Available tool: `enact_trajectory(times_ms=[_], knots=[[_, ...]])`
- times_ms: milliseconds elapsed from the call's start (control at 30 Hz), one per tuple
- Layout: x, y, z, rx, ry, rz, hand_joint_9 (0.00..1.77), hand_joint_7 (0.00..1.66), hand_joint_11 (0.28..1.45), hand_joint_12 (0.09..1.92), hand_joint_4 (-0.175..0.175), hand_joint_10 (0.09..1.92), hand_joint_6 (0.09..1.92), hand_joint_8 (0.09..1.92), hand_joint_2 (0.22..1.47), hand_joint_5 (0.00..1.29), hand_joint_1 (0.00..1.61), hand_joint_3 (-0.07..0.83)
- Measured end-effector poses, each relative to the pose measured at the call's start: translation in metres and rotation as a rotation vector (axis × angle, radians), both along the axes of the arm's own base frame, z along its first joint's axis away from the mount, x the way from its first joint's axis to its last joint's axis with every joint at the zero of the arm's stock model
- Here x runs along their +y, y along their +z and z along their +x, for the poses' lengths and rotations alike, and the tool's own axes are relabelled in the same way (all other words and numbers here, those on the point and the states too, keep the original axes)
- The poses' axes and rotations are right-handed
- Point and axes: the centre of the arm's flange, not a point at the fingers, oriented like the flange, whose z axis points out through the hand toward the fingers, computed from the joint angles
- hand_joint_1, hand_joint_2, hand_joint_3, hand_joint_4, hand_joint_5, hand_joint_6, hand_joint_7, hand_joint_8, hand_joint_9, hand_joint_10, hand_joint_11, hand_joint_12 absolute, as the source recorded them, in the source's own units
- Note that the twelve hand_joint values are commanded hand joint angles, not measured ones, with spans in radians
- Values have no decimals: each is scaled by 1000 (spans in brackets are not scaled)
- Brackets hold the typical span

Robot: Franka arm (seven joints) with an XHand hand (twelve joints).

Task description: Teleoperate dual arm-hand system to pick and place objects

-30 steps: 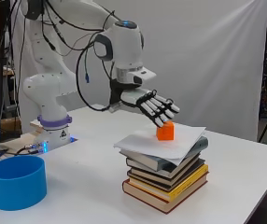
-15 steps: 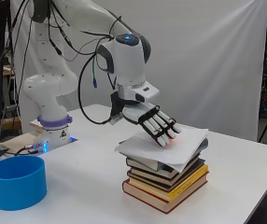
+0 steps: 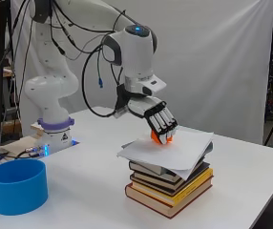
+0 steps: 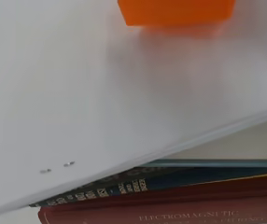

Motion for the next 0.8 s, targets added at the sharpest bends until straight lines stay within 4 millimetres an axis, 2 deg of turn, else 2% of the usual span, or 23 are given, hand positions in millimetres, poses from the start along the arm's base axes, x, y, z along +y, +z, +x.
enact_trajectory(times_ms=[67,133,167,200,233,267,333,367,433,467,500,533,567,667,700,767,800], knots=[[-1,7,-3,-13,-6,-1,934,760,787,87,-175,1145,1193,1062,1152,926,1349,0],[-1,26,-8,-38,-16,-3,948,750,755,87,-175,1139,1188,1126,1155,894,1350,1],[0,39,-11,-59,-16,-6,909,757,742,87,-175,1153,1181,865,1157,870,1353,0],[3,52,-16,-85,-13,-8,893,791,734,87,-49,890,1115,569,1144,899,1231,-2],[6,66,-21,-119,-9,-13,923,787,746,87,-75,906,1125,710,1143,916,1256,-5],[5,81,-28,-153,-8,-23,916,752,773,87,-115,1012,1189,909,1157,893,1290,-3],[-3,109,-41,-207,-14,-47,909,721,859,87,-160,1187,1233,1123,1174,847,1329,-1],[-8,121,-49,-227,-15,-58,911,721,834,222,-168,1234,1227,1159,1177,835,1338,-1],[-19,138,-63,-247,-20,-97,929,755,692,764,-109,1274,1171,1141,1168,854,1339,-1],[-24,143,-69,-247,-24,-122,935,772,640,953,-89,1286,1145,1125,1163,863,1338,0],[-29,148,-76,-248,-31,-148,947,802,628,1157,-37,1303,1115,1168,1166,877,1279,0],[-35,154,-84,-253,-36,-170,959,829,634,1324,-3,1344,1081,1207,1168,890,1234,0],[-42,161,-93,-262,-43,-191,978,854,653,1453,0,1409,1037,1243,1167,900,1212,-1],[-76,178,-127,-285,-84,-270,1022,896,719,1663,-100,1607,906,1336,1160,924,1220,-1],[-86,181,-139,-285,-104,-287,1029,900,730,1685,-117,1634,889,1349,1159,929,1224,-1],[-99,182,-163,-279,-160,-295,966,874,685,1653,-67,1610,905,1351,1160,941,1207,0],[-102,181,-171,-277,-183,-293,969,877,691,1661,-59,1604,912,1344,1160,939,1205,0]])
